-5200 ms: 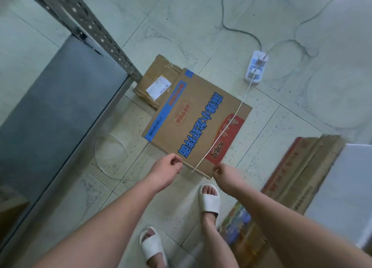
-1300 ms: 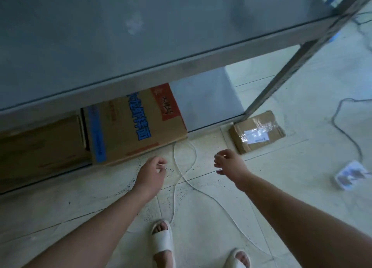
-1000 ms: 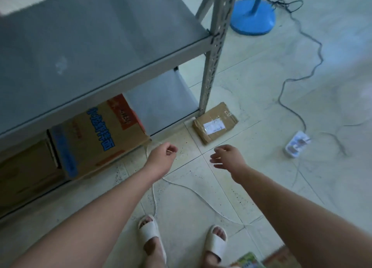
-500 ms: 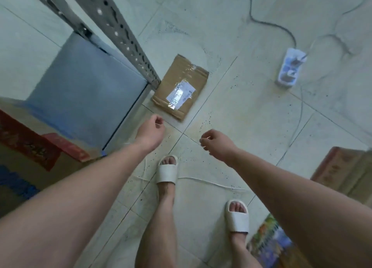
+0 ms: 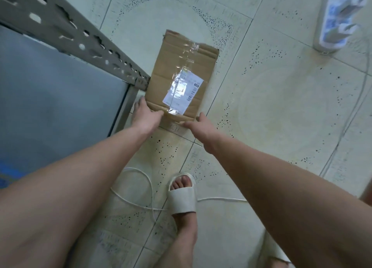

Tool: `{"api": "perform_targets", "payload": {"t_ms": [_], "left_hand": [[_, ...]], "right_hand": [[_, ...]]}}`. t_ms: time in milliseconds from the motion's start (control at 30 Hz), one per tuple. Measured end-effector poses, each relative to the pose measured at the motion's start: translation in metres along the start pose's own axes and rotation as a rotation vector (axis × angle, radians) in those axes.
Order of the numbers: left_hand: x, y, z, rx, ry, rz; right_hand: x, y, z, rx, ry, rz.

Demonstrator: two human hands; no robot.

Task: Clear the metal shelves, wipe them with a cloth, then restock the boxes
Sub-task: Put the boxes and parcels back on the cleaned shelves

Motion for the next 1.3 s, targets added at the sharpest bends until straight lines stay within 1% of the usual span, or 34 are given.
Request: {"api": "perform_targets", "payload": {"t_ms": [100, 200, 267, 400, 533, 667, 800, 833, 900, 967, 1033, 1100, 1167, 1300], "left_hand": [[0.000, 0.027, 0.000, 0.050, 0.050, 0.010], [0.001, 0.090, 0.004, 0.012, 0.102, 0.000], [0.004, 0.134, 0.014, 0.012, 0.199, 0.023], [0.020, 0.207, 0.032, 0.111, 0.419, 0.077], [0.045, 0.267, 0.028, 0.169, 0.571, 0.158], [0.063, 0.319, 0.005, 0.223, 0.698, 0.249], [0.080, 0.356, -0.033, 0.272, 0.934, 0.368], [0.088, 0.357, -0.044, 0.273, 0.967, 0.408], [0.102, 0.351, -0.065, 0.270, 0.961, 0.483], [0.113, 0.327, -0.084, 0.263, 0.936, 0.514], [0.124, 0.284, -0.101, 0.261, 0.958, 0.466], [0.137, 0.234, -0.115, 0.305, 1.031, 0.401], [0.151, 0.194, -0.121, 0.347, 1.080, 0.380], [0.176, 0.151, -0.123, 0.374, 1.062, 0.295]], "right_hand": [[0.002, 0.015, 0.004, -0.041, -0.086, 0.076], [0.027, 0.063, 0.008, -0.095, 0.028, 0.272], [0.046, 0.100, 0.005, -0.072, 0.138, 0.344], [0.062, 0.173, -0.013, -0.034, 0.223, 0.277], [0.064, 0.230, -0.024, 0.075, 0.382, 0.235], [0.047, 0.280, -0.028, 0.178, 0.502, 0.187], [0.011, 0.309, -0.030, 0.307, 0.617, 0.088], [-0.005, 0.307, -0.034, 0.342, 0.647, 0.058], [-0.036, 0.293, -0.046, 0.425, 0.703, 0.003], [-0.068, 0.272, -0.066, 0.513, 0.734, -0.025], [-0.099, 0.243, -0.093, 0.553, 0.707, -0.051], [-0.127, 0.211, -0.116, 0.563, 0.704, -0.094], [-0.148, 0.181, -0.133, 0.562, 0.716, -0.145], [-0.172, 0.136, -0.152, 0.516, 0.662, -0.179]]}}
Point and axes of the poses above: each hand's wrist, its own y-axis away from the middle knuckle, its own x-axis out of the back of the hand, z = x × y, the point moved 1 cm from there along -y, towards the middle knuckle, and after that the axes turned 4 degrees about y, right-handed, at the moved point
